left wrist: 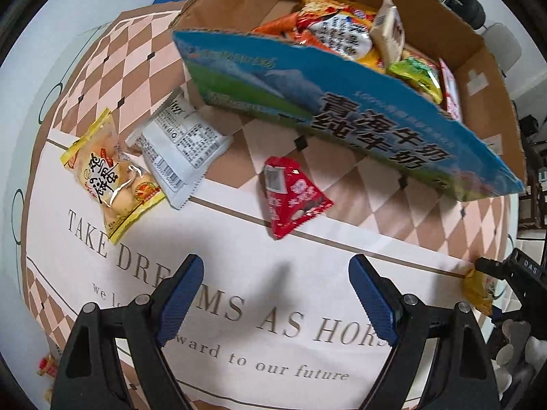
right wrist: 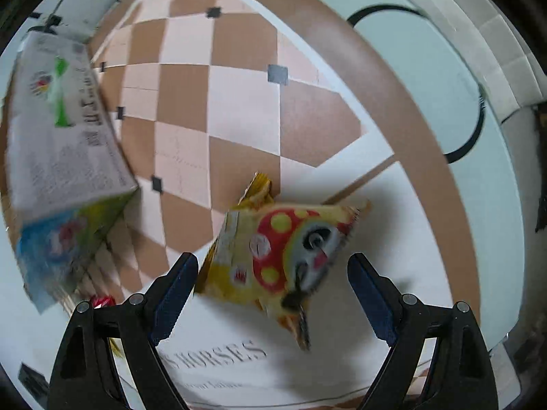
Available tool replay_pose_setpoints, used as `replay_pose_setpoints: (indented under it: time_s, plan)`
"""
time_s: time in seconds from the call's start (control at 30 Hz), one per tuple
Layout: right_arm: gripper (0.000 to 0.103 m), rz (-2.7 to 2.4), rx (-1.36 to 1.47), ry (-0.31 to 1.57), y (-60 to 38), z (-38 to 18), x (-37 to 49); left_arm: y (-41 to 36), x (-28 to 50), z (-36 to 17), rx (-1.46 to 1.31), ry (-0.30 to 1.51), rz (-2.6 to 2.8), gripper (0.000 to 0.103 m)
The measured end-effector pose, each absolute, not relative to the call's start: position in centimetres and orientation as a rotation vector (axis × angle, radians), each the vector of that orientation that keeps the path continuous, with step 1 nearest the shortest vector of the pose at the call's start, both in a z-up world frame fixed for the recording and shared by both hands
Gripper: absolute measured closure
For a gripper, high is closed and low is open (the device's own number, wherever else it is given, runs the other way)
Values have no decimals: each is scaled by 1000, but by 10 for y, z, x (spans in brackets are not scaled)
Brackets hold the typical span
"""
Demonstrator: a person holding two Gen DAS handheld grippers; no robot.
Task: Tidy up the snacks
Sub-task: 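Move both tools from the box back to the table snacks, then grasp the red pouch with left tool while right tool grasps the yellow panda chip bag, then carry the red pouch with left tool while right tool carries the panda bag into the box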
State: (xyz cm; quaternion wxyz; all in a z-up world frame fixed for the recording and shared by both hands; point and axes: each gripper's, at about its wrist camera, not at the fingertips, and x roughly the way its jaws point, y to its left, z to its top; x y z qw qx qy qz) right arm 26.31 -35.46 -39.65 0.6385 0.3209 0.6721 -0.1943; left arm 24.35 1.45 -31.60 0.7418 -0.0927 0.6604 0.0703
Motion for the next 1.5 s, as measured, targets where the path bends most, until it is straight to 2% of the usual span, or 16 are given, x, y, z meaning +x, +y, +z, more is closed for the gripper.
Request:
replay_pose_setpoints:
  time_s: [0.13, 0.2, 0.53, 0.83, 0.87, 0.9, 0.93, 0.97, 1.0, 1.5]
  plan:
    - [32, -461, 714, 1521, -348, -400, 268, 31, 249, -321, -218, 1464, 177, 16]
    - [35, -425, 683, 1516, -337, -398, 272, 41, 252, -324, -254, 1477, 187, 16]
    - [37, -243, 611, 1568, -264, -405, 284, 72, 292, -360, -538, 1554, 155, 16]
    - [37, -242, 590, 1595, -245, -407, 295, 49, 323, -384, -417, 1590, 102, 16]
    - [37, -243, 592, 1597, -245, -406, 295, 48, 322, -384, -409, 1585, 96, 24]
    - [37, -244, 594, 1598, -240, -408, 295, 45, 323, -384, -388, 1580, 96, 27]
    - [37, -244, 594, 1598, -240, -407, 295, 42, 326, -383, -366, 1573, 95, 37]
    - [37, -244, 590, 1600, -236, -408, 297, 38, 326, -380, -335, 1562, 92, 56]
    - [38, -245, 587, 1601, -238, -406, 298, 34, 327, -379, -307, 1559, 80, 65]
    - [44, -179, 570, 1570, -236, -392, 277, 10, 267, -345, -255, 1515, 17, 69]
